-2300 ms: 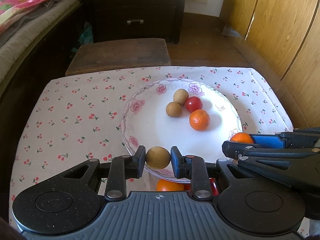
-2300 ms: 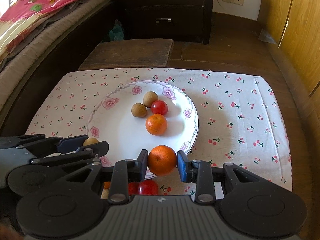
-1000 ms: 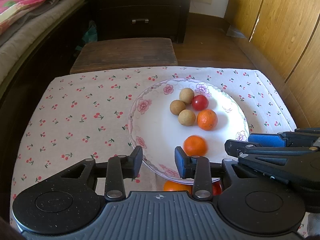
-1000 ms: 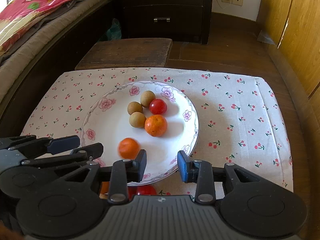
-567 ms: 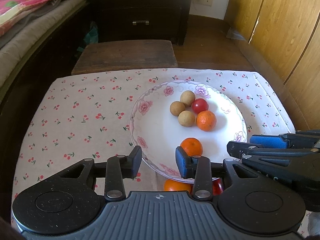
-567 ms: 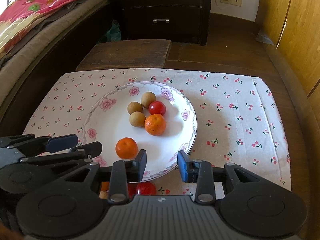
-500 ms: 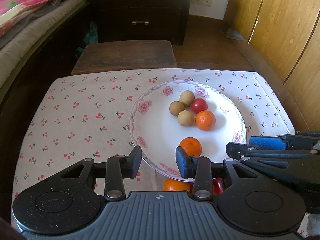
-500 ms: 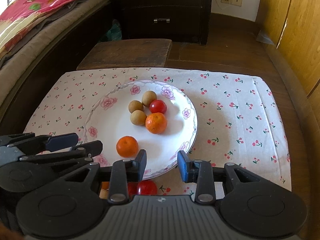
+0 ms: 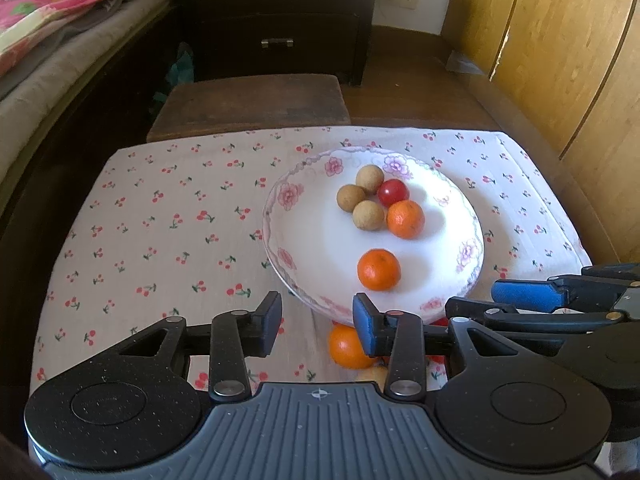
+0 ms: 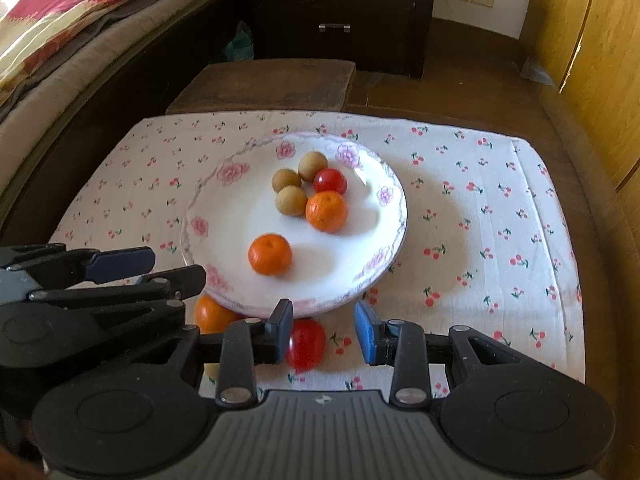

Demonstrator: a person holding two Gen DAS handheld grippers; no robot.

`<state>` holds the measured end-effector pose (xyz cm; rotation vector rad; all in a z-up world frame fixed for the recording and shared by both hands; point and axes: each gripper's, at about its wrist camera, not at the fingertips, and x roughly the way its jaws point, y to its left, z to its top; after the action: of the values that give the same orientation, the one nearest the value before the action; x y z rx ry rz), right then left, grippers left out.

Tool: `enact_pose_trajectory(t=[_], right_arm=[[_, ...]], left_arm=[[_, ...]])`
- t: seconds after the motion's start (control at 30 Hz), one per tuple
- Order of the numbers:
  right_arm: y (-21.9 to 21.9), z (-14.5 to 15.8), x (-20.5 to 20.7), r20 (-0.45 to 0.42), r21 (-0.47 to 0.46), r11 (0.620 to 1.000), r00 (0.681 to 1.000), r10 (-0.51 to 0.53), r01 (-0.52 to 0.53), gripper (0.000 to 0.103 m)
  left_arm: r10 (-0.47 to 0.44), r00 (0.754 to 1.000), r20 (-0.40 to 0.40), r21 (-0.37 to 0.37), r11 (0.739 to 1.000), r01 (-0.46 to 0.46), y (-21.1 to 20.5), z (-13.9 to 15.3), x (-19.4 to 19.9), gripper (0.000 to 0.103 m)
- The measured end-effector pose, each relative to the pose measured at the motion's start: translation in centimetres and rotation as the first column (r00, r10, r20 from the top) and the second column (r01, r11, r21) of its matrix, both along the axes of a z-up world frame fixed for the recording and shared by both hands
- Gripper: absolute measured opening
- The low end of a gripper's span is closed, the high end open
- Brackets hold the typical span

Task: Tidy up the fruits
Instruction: 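Withdraw both tools from the bowl toward the remaining loose fruit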

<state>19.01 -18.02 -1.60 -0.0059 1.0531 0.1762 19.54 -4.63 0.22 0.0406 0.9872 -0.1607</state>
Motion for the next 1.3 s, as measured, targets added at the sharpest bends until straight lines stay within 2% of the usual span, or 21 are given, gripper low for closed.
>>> enact_pose_trajectory(t=[0.57,0.93,1.3], right_arm=[[0.2,-2.4,0.1,-0.089,0.031,0.999,0.996,0.009,-0.006,0.035],[0.6,-3.2,0.7,-0.103,0.032,0.999,0.995,0.004,0.0,0.035],[1.2,-3.9,0.9,-0.101,0.002,1.0,0.995,0.01,-0.01,0.035]], left_arm=[[-0.011,0.999,-0.046,-0.009,1.0,0.011,0.5,-0.9,-1.1,0.051],[-0.013,0.998,-0.054,-0.01,1.0,0.012,0.8,-1.0,-1.1,0.051],[-0.019,0.999,-0.041,0.023,1.0,0.02,0.7,-1.1,-1.1,0.051]])
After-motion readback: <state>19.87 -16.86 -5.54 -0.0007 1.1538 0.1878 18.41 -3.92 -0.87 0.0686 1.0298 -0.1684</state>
